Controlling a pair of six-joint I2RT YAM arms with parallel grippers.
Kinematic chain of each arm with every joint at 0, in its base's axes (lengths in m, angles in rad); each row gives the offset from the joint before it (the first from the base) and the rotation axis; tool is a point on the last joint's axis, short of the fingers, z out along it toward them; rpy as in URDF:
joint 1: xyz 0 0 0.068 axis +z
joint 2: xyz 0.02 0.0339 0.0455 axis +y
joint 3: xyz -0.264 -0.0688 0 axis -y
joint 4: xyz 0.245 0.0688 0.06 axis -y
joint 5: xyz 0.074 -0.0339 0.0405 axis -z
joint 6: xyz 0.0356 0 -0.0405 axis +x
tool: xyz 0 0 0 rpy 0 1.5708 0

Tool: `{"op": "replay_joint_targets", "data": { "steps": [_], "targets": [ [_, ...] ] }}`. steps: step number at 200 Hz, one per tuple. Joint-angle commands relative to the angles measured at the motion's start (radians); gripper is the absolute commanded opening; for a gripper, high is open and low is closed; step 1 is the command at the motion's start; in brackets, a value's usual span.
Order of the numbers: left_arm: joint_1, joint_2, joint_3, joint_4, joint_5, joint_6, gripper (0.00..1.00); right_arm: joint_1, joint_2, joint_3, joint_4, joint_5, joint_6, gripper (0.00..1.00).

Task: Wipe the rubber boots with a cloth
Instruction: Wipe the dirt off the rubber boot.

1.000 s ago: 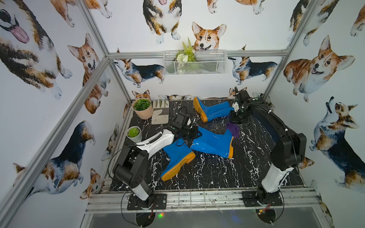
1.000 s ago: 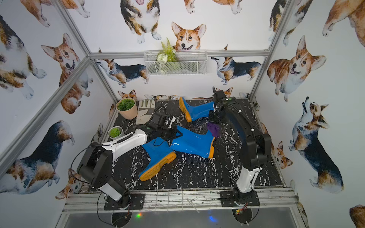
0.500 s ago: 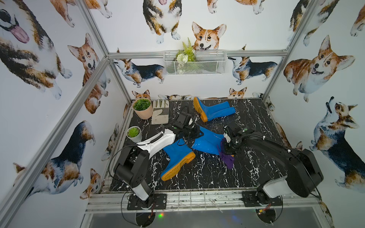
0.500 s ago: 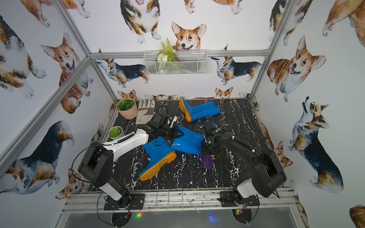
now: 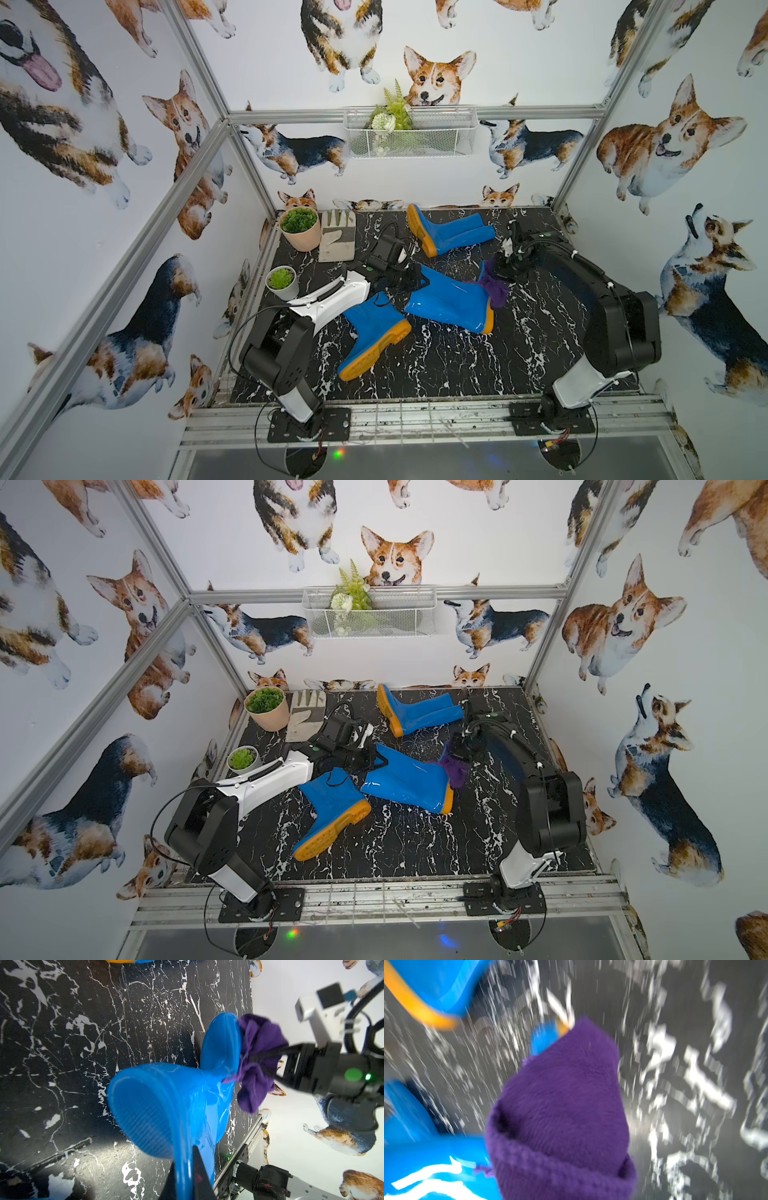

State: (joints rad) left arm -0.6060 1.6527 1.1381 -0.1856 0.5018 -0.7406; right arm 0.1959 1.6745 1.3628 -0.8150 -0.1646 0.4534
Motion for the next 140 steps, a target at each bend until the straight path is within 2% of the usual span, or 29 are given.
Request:
{"op": "replay_joint_targets", "data": {
  "steps": [1,26,49,66,74,86,101,115,140],
  "targets": [
    [-0.003,-0.001,0.009,-0.009,0.004,0.002,0.00,0.020,-0.016,0.004,-0.023,-0.058,-0.010,0.00],
    [-0.003,0.038,0.027,0.009,0.020,-0.010,0.00,0.147,-0.085,-0.150,0.014,-0.045,0.050,0.00],
    [-0.002,0.061,0.057,-0.008,0.039,-0.005,0.00,0.332,-0.180,-0.331,0.089,-0.064,0.181,0.00],
    [-0.002,0.074,0.090,-0.055,0.050,0.016,0.00,0.399,-0.232,-0.370,0.101,-0.066,0.216,0.00],
    [-0.002,0.080,0.107,-0.080,0.053,0.029,0.00,0.394,-0.244,-0.359,0.087,-0.050,0.201,0.00],
    [-0.003,0.087,0.128,-0.111,0.055,0.045,0.00,0.331,-0.243,-0.310,0.044,-0.020,0.143,0.00],
    [-0.002,0.083,0.138,-0.128,0.053,0.051,0.00,0.180,-0.194,-0.219,0.001,-0.047,0.078,0.00],
    [-0.002,0.078,0.138,-0.135,0.051,0.051,0.00,0.093,-0.135,-0.125,-0.028,-0.048,0.042,0.00],
    [-0.002,0.063,0.133,-0.145,0.024,0.046,0.00,0.066,-0.036,0.018,-0.068,-0.037,0.024,0.00]
  ]
}}
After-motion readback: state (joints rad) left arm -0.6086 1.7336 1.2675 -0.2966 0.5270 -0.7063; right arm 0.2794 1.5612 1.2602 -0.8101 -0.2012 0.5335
